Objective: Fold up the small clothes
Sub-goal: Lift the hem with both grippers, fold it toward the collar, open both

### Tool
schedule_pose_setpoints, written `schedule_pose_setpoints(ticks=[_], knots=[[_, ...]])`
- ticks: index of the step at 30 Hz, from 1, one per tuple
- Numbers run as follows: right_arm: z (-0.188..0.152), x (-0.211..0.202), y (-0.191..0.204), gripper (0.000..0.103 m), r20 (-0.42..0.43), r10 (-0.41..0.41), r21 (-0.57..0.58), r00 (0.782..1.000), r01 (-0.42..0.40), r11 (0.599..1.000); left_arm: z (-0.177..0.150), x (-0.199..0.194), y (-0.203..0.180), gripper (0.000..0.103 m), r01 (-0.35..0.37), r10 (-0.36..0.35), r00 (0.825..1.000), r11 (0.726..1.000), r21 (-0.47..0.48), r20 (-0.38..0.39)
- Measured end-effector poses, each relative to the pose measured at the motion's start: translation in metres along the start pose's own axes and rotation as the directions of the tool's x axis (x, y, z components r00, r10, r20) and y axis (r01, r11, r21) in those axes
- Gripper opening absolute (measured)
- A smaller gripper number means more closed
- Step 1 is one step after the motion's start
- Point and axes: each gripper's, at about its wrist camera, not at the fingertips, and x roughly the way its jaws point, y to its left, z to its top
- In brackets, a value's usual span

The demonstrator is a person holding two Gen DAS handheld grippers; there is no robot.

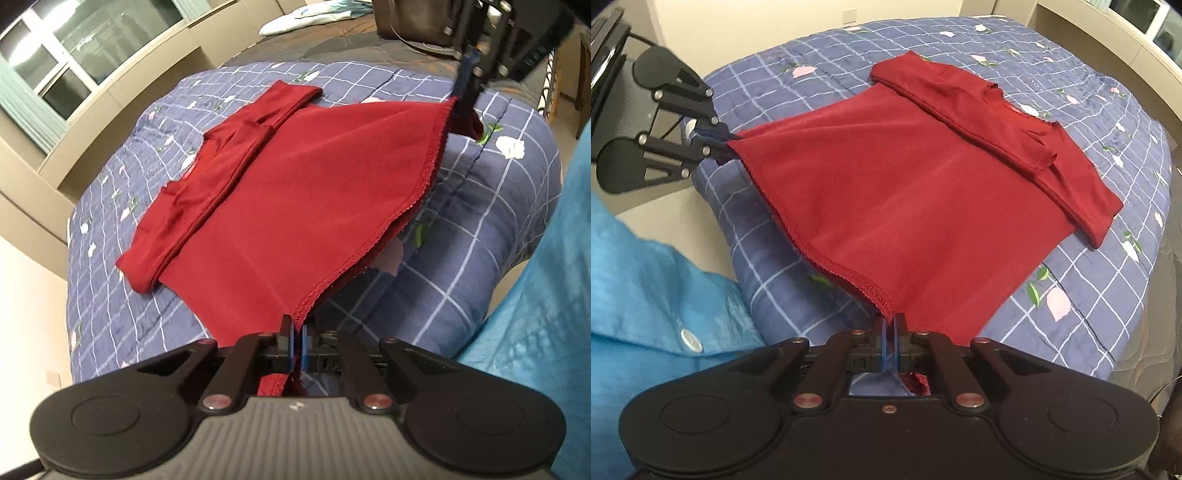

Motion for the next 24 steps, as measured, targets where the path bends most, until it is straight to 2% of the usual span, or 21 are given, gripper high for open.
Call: schedule_pose_setpoints(ticks=[6, 9, 12, 17, 22, 24], knots=[[-0.016, -0.006, 0.025, 0.002, -0.039, 0.062, -0.01, 0.997, -0.063, 0.998, -0.022, -0.021, -0.01, 0.002, 0.085, -0.085, 0.996, 0.996, -0.013, -0.03], [-0.025, -0.006, 0.039, 0.002, -0.065, 0.1, -0.01, 0.993, -0.101, 0.995, -0.027, -0.024, -0.004, 0.002, 0.079, -0.084, 0.995, 0.993, -0.089, -0.058], [-0.024, -0.007, 0.036, 0.002, -0.058, 0.119, 0.05, 0.991, -0.117, 0.992, -0.025, -0.023, 0.014, 0.002, 0.075, -0.087, 0.994, 0.982, -0.173, -0.063], [0.001, -0.021, 0.009, 0.002, 0.005, 0.12, 0.12, 0.993, -0.119, 0.986, -0.001, -0.021, 0.06, 0.003, 0.087, -0.107, 0.993, 0.952, -0.293, -0.052], [0.039, -0.037, -0.041, 0.002, 0.107, 0.041, 0.158, 0.993, -0.058, 0.986, 0.043, -0.017, 0.128, 0.003, 0.096, -0.107, 0.994, 0.891, -0.444, -0.001], [0.056, -0.041, -0.069, 0.002, 0.146, 0.0, 0.191, 0.989, -0.028, 0.981, 0.065, -0.008, 0.158, 0.003, 0.111, -0.114, 0.993, 0.875, -0.472, 0.022]])
